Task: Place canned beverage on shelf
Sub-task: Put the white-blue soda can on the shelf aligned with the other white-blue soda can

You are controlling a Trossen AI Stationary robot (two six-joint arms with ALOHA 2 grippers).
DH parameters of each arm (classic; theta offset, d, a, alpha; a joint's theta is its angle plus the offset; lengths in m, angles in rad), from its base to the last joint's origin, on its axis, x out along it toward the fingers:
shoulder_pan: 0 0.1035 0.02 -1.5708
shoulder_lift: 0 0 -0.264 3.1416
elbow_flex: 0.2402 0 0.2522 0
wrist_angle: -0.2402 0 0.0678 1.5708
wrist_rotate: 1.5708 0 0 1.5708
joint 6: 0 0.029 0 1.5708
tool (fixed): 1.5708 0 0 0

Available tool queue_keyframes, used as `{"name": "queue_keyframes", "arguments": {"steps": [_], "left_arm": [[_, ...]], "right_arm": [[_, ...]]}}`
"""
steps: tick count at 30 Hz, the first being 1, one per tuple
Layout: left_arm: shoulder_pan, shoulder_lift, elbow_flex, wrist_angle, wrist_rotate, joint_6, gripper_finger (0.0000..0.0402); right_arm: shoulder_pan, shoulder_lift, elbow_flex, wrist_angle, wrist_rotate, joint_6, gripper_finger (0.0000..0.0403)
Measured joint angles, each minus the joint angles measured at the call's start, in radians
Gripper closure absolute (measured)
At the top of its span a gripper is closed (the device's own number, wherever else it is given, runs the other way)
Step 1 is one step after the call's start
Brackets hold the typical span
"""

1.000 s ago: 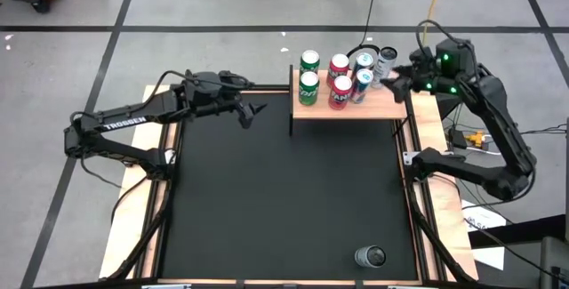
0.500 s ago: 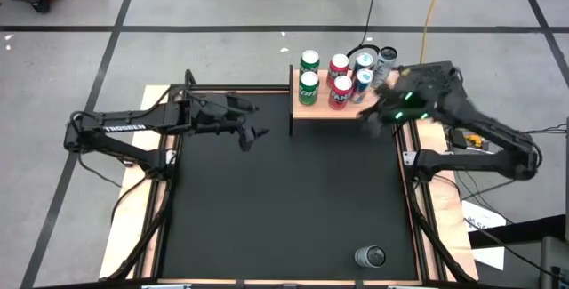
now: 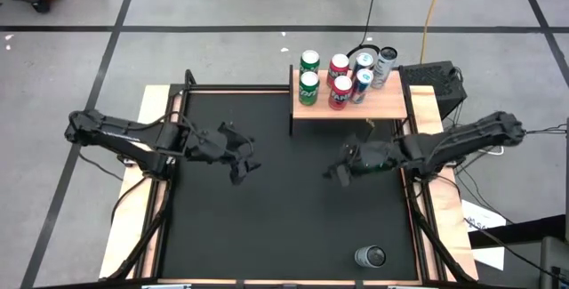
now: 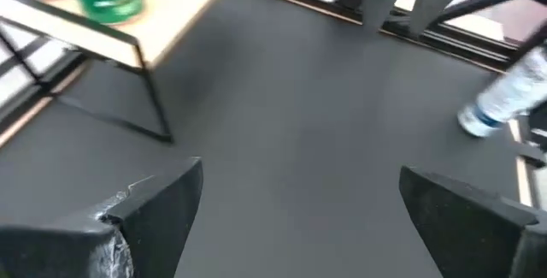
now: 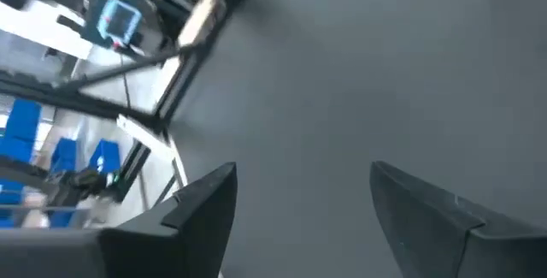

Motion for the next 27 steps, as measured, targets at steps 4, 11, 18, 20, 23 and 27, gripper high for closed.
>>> {"name": "queue_keyframes", "arguments": {"steps": [4,11,18,20,23,27], "left_arm": [[-0.064,0.023,-0.003,0.008,-0.01,-0.028,0.0006],[-0.163,0.088,-0.045,0.098,-0.012,-0.072,0.0006],[-0.23,0.181,-0.048,0.131,-0.012,-0.1,0.0006],[-0.236,0.201,-0.048,0.13,-0.011,-0.123,0.0006],[-0.25,0.213,-0.049,0.123,-0.01,-0.126,0.0006],[-0.265,0.213,-0.049,0.124,-0.013,-0.128,0.0006]], "right_arm": [[0.138,0.073,0.023,-0.085,-0.003,0.309,0.015],[0.326,0.215,0.223,-0.4,-0.057,0.587,0.0163],[0.42,0.339,0.511,-0.627,-0.283,0.628,0.0185],[0.449,0.367,0.549,-0.643,-0.293,0.624,0.0185],[0.498,0.392,0.561,-0.674,-0.333,0.623,0.0174],[0.562,0.41,0.561,-0.745,-0.4,0.598,0.0149]]}}
